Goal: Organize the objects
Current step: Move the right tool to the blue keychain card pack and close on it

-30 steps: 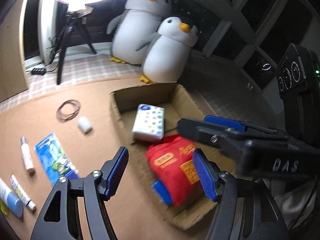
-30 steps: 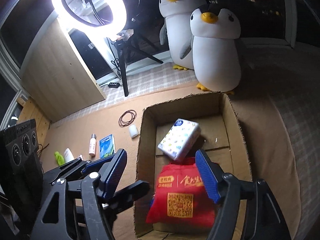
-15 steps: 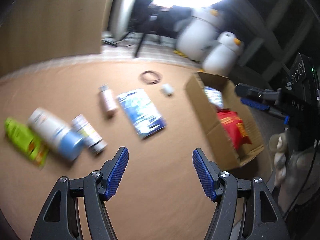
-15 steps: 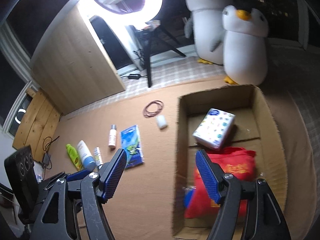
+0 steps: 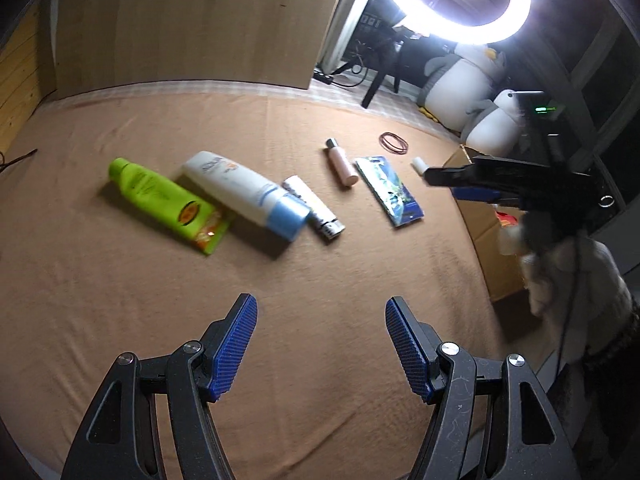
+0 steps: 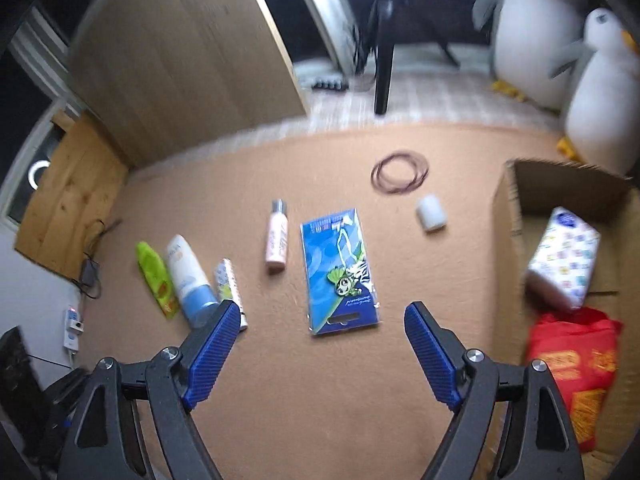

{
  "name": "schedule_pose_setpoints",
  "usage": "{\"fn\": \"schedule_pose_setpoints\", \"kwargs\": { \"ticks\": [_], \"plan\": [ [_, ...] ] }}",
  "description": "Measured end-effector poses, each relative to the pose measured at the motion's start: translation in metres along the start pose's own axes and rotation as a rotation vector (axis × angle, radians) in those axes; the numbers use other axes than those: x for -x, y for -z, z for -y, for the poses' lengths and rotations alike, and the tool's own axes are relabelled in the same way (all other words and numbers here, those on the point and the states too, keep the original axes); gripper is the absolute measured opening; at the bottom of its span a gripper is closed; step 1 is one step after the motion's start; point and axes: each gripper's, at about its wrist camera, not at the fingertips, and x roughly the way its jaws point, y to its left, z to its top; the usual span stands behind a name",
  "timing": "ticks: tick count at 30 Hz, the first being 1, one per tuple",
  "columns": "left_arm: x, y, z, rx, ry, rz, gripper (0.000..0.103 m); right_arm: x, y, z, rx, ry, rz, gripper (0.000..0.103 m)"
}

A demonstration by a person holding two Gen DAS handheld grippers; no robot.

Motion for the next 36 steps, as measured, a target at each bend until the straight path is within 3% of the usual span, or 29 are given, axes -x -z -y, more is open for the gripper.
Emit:
{"fn": "schedule_pose_setpoints", "kwargs": {
  "ticks": [7, 16, 23, 31, 36],
  "plan": [
    [0.002, 0.001, -0.018, 0.026, -0.01, -0.008, 0.07, -0.047, -0.016, -0.008, 0.078, 0.114, -0.103, 0.081],
    [-0.003, 0.0, -0.034, 0.057, -0.002, -0.019, 0.07, -0.077, -0.028, -0.007, 0.119, 0.154, -0.175, 0.081],
    [-0.006, 0.0, -0.04, 0.076, -0.007, -0.023, 0.07, -0.08, -0.03, -0.006, 0.132, 0.176, -0.193, 0.081],
    [-0.01, -0.001, -0.039, 0.075, 0.004, -0.028, 0.07, -0.085, -0.022, -0.019, 0.208, 0.285, -0.213, 0.081],
    [-0.012, -0.001, -0.039, 0.081, 0.009, -0.028, 0.07, -0.08, -0.018, -0.017, 0.201, 0.283, -0.203, 0.081]
  ]
}}
